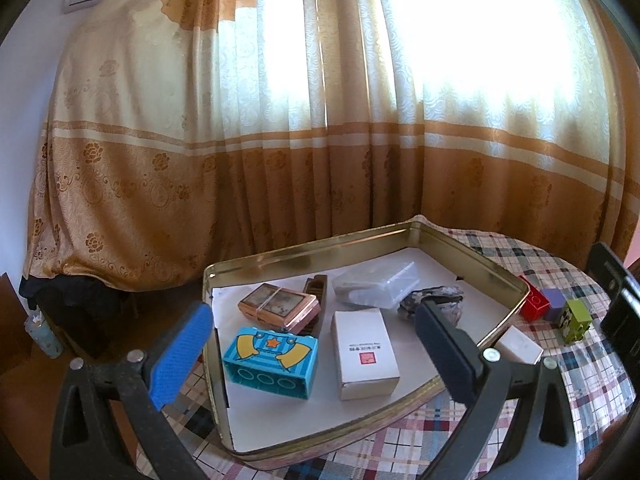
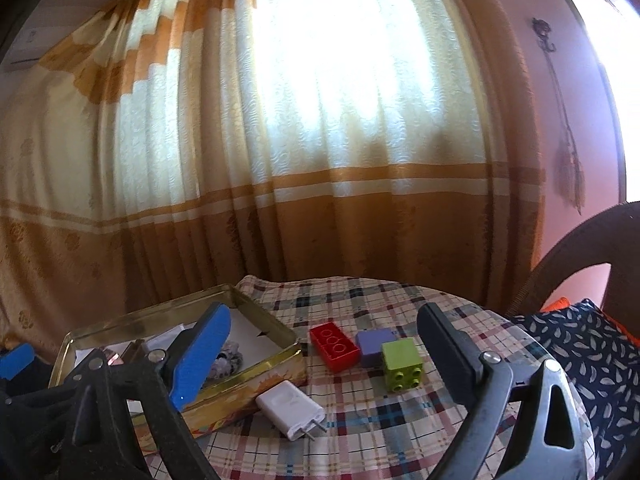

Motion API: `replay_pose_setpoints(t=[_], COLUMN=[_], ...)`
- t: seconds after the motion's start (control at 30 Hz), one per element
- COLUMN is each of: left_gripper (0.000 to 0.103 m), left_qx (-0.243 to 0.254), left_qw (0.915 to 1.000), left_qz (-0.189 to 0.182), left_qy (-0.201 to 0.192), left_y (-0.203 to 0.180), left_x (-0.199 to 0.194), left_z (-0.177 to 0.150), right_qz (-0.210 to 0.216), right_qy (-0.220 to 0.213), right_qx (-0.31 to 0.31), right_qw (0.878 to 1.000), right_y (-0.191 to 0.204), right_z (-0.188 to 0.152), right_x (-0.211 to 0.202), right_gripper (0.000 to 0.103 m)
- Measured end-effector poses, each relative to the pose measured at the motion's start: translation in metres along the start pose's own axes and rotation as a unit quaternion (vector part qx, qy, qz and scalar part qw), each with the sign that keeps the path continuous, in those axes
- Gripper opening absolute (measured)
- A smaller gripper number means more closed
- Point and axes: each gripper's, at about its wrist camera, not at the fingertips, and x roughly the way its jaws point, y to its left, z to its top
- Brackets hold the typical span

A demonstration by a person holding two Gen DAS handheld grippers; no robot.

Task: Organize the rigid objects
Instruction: 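Withdraw both tools from the tray and move left tool to the white charger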

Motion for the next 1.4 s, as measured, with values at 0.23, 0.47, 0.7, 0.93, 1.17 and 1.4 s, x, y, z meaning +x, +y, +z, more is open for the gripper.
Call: replay_pose_setpoints(t=[0.23, 0.47, 0.7, 0.93, 1.17, 1.4], left_gripper=[0.103, 0.103, 0.103, 0.103, 0.102, 0.099], left_qx=[0.012, 0.016, 0.016, 0.052, 0.084, 0.169], left_qw=[0.9999, 0.9998, 0.9994, 0.9948, 0.9850, 0.9553], left_qz=[-0.002, -0.002, -0.022, -0.069, -0.132, -0.218], left_qy=[0.001, 0.008, 0.020, 0.054, 0.073, 0.106], left_y=[-0.005, -0.006, -0.008, -0.026, -0.057, -0.115], left_x=[-0.002, 0.000, -0.003, -0.004, -0.014, -0.027], left_z=[0.000, 0.000, -0.003, -0.012, -0.017, -0.030], right_qz=[-0.031, -0.052, -0.075, -0.096, -0.108, -0.127], right_qy=[-0.017, -0.040, -0.068, -0.080, -0.077, -0.069], right_qx=[0.026, 0.026, -0.033, -0.009, 0.010, 0.054], right_qw=[0.999, 0.998, 0.994, 0.992, 0.991, 0.988], right_y=[-0.023, -0.033, -0.030, -0.056, -0.074, -0.098], right_z=[0.005, 0.010, 0.014, 0.021, 0.026, 0.031], right_x=[-0.003, -0.007, -0.008, -0.003, 0.003, 0.004], right_gripper=[0.096, 0.096, 0.096, 0.096, 0.096, 0.096])
